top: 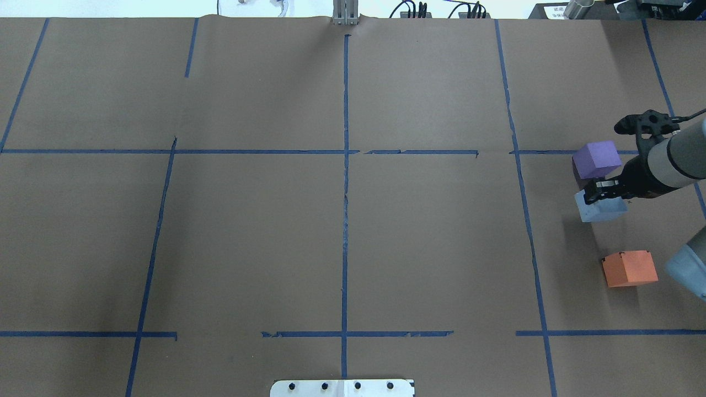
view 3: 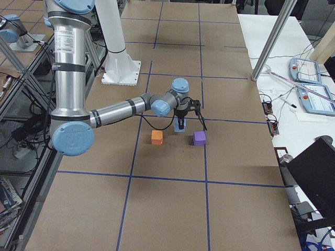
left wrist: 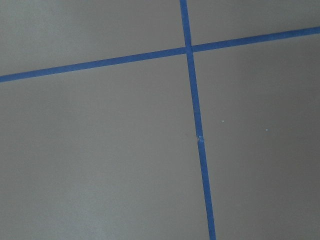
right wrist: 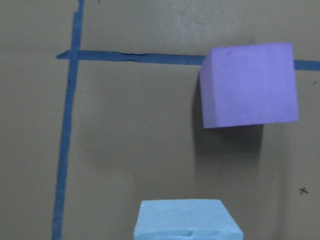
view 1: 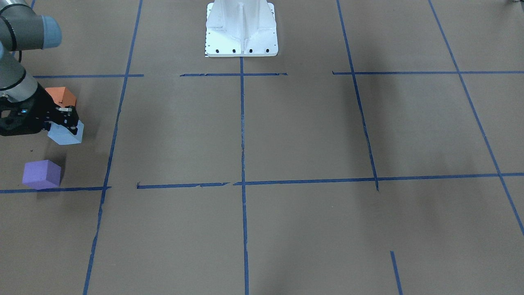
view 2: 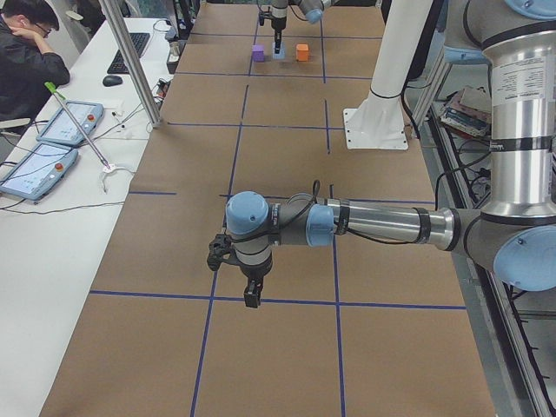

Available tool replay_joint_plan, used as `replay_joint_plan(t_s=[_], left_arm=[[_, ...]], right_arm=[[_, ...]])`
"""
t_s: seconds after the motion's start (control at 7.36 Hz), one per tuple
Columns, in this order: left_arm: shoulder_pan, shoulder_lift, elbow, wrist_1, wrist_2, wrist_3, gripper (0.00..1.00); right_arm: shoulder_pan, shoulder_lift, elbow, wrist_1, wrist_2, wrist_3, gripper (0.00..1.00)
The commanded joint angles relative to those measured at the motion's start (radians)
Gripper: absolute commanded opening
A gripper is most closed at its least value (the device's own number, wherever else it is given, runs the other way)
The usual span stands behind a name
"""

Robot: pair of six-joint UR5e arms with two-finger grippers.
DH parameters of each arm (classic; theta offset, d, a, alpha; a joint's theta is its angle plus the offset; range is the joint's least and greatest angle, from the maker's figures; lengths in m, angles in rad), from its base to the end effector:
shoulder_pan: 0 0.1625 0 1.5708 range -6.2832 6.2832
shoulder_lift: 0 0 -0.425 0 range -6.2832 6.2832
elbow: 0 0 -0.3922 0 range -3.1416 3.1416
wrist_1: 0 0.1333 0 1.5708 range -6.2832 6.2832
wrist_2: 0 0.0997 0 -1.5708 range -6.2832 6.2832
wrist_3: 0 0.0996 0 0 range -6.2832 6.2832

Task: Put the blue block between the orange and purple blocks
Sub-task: 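Lower the light blue cube between the purple and orange cubes and release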

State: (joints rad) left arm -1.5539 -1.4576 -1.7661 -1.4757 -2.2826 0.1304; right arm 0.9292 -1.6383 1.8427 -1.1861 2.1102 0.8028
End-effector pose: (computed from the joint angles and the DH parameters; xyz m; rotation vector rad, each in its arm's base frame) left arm -0.0608 -0.4427 0.6293 0.0280 0.7119 0.1364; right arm -0.2249 -0.4383 0.5226 0.0849 -0.7718 -0.0058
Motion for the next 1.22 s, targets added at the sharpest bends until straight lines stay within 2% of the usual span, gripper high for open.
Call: replay_joint_plan(t_s=[0.0, 0.14, 0.54, 0.82, 0.95, 1.09], left_arm=[[0.000, -0.001, -0.004, 0.000, 0.000, 0.000, 1.00], [0.000, -0.001, -0.007, -0.002, 0.000, 0.000, 1.00], [0.000, -0.001, -0.007, -0.002, 0.000, -0.002, 1.00], [0.000, -0.001, -0.007, -0.002, 0.000, 0.000, 1.00], [0.000, -0.001, -0.007, -0.002, 0.000, 0.000, 1.00], [0.000, -0.003, -0.007, -0.006, 0.000, 0.002, 1.00]], right_arm=[[0.013, -0.020, -0.038, 0.023, 0.007, -0.014, 0.49], [0.011, -0.018, -0.039, 0.025, 0.007, -0.013, 0.99], [0.013, -0.017, -0.036, 0.026, 0.011, -0.016, 1.00], [0.081, -0.017, -0.014, 0.005, 0.048, -0.031, 1.00], [0.144, -0.018, -0.016, -0.024, 0.081, -0.116, 1.00], [0.224, -0.015, -0.013, -0.124, 0.106, -0.269, 1.00]])
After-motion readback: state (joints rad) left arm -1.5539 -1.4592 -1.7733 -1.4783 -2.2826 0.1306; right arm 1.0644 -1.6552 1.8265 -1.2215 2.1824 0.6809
